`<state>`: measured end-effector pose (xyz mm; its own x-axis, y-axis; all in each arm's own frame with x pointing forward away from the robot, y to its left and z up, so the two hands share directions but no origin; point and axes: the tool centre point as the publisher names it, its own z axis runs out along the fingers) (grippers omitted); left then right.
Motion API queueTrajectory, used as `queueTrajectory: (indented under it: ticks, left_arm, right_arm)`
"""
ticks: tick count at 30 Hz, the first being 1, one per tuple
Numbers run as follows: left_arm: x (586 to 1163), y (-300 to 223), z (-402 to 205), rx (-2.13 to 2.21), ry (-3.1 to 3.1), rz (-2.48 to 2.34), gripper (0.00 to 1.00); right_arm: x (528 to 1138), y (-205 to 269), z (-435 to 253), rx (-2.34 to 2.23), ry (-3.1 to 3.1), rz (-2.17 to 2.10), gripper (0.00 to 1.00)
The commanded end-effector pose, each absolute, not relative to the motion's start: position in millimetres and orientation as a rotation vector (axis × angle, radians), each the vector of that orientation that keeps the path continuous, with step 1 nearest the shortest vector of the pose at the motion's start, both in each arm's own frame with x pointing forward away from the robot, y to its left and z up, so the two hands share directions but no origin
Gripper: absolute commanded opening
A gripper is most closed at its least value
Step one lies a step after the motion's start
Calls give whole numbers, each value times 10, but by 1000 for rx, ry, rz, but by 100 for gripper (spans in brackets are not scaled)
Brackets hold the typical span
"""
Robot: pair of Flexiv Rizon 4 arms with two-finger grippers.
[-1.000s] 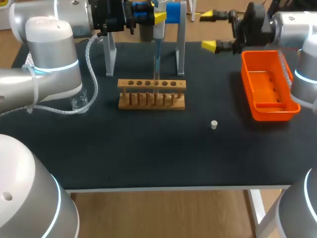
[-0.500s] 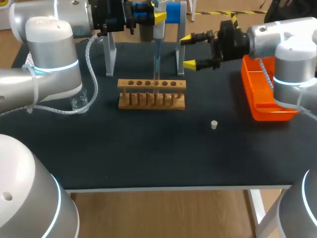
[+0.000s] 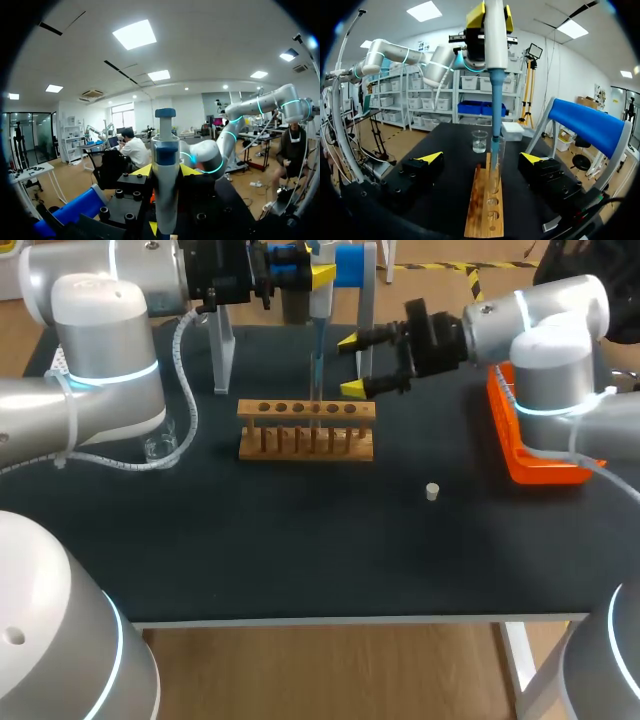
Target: Invert the test tube, pick up the pipette, mount the tip to pipette, aspirate from beaker and dispense into the tube, eject the tip, return the pipette, and cap with the stopper.
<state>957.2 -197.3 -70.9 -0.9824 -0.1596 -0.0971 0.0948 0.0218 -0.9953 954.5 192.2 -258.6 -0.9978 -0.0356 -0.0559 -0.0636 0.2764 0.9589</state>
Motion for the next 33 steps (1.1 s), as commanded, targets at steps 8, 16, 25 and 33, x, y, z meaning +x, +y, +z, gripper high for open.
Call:
queueTrajectory:
  ticks: [8, 16, 25, 33]
  left_arm:
    - [9566, -1985, -708, -72, 2103, -2076, 0]
    - [9566, -1985, -708, -72, 2103, -2076, 0]
    - [9566, -1985, -708, -72, 2103, -2076, 0]
    - [9566, -1985, -708, -72, 2103, -2076, 0]
  right_arm:
    - [9655, 2231, -2805, -68, 2533, 1777, 100]
    - [9693, 2376, -2921, -70, 2549, 1682, 100]
    - [9723, 2442, -3048, -81, 2552, 1613, 100]
    - [9771, 2476, -3091, -79, 2561, 1580, 100]
